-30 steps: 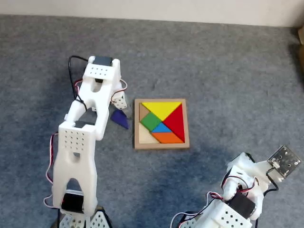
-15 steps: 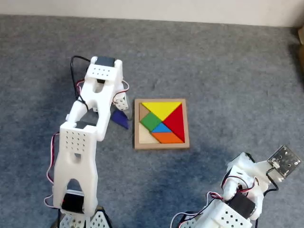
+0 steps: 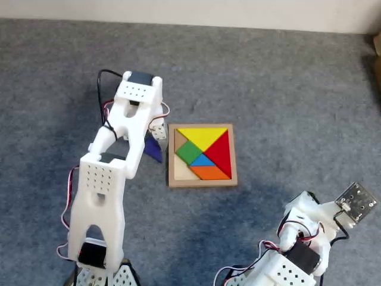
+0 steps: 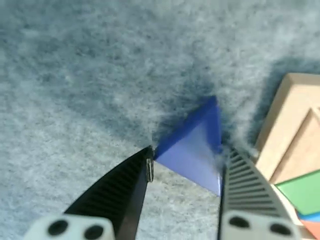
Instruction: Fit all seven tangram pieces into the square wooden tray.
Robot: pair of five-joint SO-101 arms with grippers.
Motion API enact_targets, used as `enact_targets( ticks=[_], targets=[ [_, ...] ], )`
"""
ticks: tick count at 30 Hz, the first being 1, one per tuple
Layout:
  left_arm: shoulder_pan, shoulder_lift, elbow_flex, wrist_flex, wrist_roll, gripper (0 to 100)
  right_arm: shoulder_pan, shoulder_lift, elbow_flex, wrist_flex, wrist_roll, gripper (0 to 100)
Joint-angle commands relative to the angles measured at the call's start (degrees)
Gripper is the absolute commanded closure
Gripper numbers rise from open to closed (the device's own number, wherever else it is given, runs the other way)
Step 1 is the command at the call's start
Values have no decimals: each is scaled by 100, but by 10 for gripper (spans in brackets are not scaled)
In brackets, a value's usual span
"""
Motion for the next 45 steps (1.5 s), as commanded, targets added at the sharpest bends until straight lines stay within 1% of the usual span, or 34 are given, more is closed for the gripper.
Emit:
enact_targets(
  ticks=[1,6,9,14,19,22,30,33,35,39,42,45],
  targets=[
    [251,13,84,149,-44,796,66,-13,716,-171,79,994],
    [242,-13,75,158,-97,797,66,-13,716,-171,79,994],
    [242,-48,57,185,-510,797,66,-13,716,-171,79,994],
    [251,-453,84,202,-738,804,66,-13,716,-171,79,994],
    [286,-1086,136,220,-738,872,66,-13,716,-171,79,994],
    [409,-1420,400,211,-730,873,66,-13,716,-171,79,994],
    [1068,-1921,1059,193,-712,873,66,-13,716,-171,79,994],
    [1244,-1912,1086,193,-290,871,66,-13,716,-171,79,994],
    [1270,-1903,1086,185,-18,843,66,-13,716,-171,79,994],
    [1244,-1903,1086,185,290,754,66,-13,716,-171,79,994],
    [1253,-1903,1086,193,316,719,66,-13,716,-171,79,994],
    [1244,-1912,1086,202,316,708,66,-13,716,-171,79,994]
  ],
)
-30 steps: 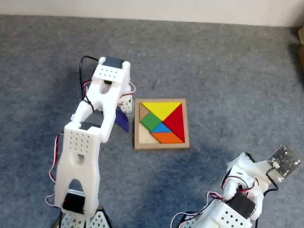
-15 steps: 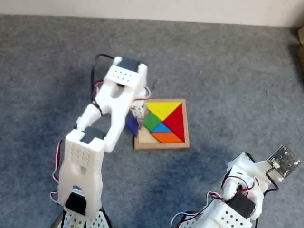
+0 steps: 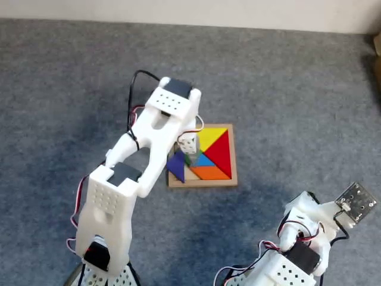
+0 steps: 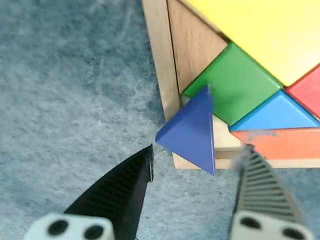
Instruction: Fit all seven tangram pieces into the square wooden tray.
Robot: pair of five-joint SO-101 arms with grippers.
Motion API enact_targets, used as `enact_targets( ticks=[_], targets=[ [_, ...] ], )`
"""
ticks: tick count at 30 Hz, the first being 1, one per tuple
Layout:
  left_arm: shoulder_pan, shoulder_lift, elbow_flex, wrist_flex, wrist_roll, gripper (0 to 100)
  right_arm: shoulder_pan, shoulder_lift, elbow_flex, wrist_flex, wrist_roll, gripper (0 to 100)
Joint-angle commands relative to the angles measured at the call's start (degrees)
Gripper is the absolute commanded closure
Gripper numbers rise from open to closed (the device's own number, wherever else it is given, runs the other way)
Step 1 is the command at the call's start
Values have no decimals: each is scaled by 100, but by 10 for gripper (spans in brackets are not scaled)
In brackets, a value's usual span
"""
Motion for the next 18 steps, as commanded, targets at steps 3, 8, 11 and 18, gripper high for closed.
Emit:
enact_targets(
  ticks=[3,8,11,18],
  targets=[
    [75,-418,-40,70,44,708,66,-13,716,-171,79,994],
    [-259,-576,-31,79,26,711,66,-13,716,-171,79,994],
    [-593,-804,40,88,-519,712,66,-13,716,-171,79,994],
    [-954,-1033,681,44,-2365,713,66,-13,716,-171,79,994]
  ],
)
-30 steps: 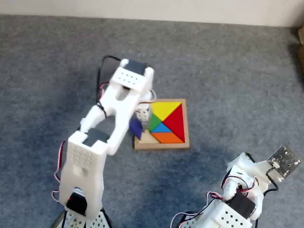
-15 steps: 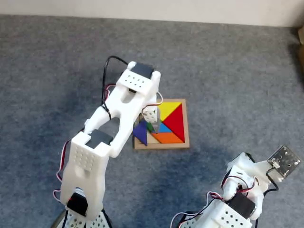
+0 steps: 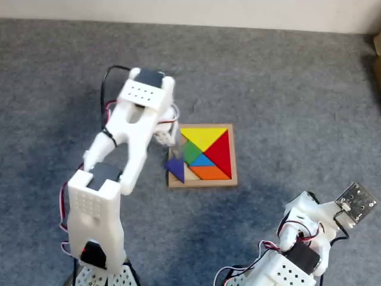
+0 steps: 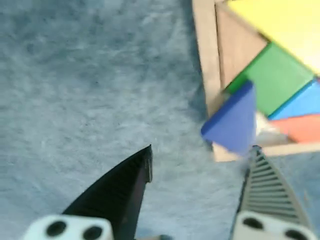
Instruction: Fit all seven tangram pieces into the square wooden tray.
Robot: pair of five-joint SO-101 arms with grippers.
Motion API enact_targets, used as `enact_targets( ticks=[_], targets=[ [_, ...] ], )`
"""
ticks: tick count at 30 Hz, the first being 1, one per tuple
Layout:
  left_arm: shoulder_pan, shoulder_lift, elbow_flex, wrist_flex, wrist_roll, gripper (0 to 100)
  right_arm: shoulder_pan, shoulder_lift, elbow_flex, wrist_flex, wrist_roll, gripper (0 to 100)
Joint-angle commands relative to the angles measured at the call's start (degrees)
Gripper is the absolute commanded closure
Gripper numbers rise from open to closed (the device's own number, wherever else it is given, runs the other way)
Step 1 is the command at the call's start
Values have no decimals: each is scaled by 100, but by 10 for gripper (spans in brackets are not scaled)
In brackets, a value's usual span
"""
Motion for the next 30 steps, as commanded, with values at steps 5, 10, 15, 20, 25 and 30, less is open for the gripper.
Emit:
enact_targets(
  ticks=[5,10,15,20,25,30],
  targets=[
    [-119,-356,769,-396,-1442,713,66,-13,716,-171,79,994],
    [-347,-409,866,-738,-1451,713,75,-13,716,-171,79,994],
    [-646,-391,593,-730,-1433,713,75,-13,716,-171,79,994],
    [-989,-356,593,-1266,-1433,713,75,-13,716,-171,79,994],
    [-822,-356,927,-1512,-1468,713,75,-13,716,-171,79,994],
    [-497,-356,1305,-1705,-1477,713,75,-13,716,-171,79,994]
  ],
)
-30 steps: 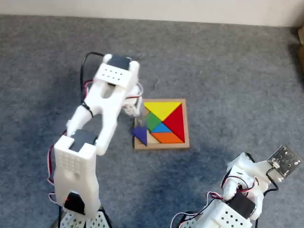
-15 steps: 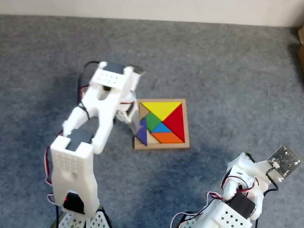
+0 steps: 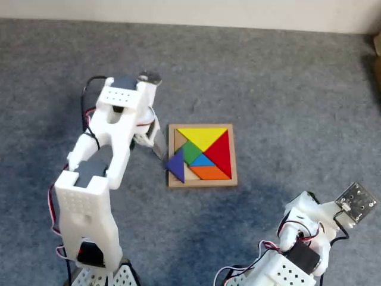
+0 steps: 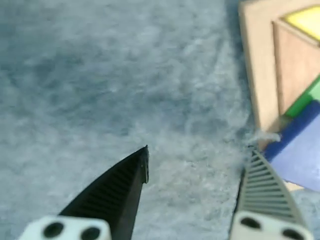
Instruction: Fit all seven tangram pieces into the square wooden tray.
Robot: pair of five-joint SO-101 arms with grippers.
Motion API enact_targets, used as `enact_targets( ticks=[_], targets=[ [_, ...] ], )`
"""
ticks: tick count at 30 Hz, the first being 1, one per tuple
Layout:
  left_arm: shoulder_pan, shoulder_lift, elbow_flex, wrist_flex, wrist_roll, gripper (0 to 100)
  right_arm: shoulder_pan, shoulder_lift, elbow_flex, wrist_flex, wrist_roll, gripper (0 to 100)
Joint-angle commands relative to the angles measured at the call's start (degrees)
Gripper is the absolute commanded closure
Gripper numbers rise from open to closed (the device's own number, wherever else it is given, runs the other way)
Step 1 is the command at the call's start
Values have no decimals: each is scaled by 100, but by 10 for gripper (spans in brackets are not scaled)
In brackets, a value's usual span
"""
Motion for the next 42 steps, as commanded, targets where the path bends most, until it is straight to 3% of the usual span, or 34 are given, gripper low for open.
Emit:
enact_targets(
  ticks=[1,7,19,38,42],
  targets=[
    [365,-312,312,-378,-70,713,75,-13,716,-171,79,994],
    [453,-365,567,-527,-70,713,92,-13,716,-171,79,994],
    [945,-444,514,211,-53,713,84,-13,716,-171,79,994],
    [954,-884,514,404,-26,713,75,-13,716,-171,79,994],
    [1121,-875,268,404,721,713,75,-13,716,-171,79,994]
  ],
)
